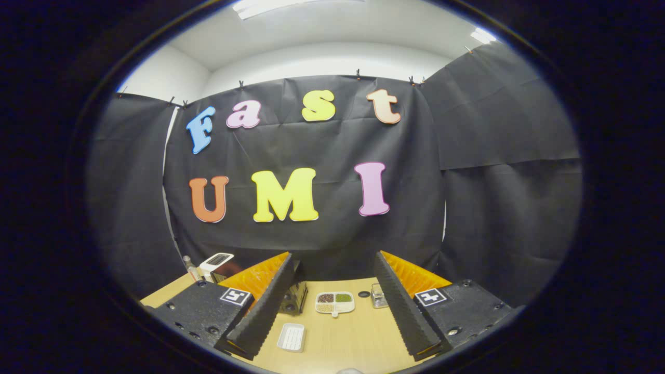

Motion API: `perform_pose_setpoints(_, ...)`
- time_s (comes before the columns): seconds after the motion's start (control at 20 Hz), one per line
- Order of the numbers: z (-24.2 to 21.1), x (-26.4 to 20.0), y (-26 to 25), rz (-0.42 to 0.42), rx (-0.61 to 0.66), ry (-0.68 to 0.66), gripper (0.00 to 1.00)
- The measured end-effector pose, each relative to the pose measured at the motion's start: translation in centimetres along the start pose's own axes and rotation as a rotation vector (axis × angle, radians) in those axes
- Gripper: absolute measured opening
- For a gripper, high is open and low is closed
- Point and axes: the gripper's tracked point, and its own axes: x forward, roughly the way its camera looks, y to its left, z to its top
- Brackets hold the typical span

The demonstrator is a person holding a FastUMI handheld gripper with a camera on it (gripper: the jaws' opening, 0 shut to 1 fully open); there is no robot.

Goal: Open the toaster oven, put the food inside, and close the toaster oven door.

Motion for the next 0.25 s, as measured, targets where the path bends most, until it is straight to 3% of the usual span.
perform_pose_setpoints(0.25,0.26,0.40,0.43,-0.005,-0.013,-0.001,1.00)
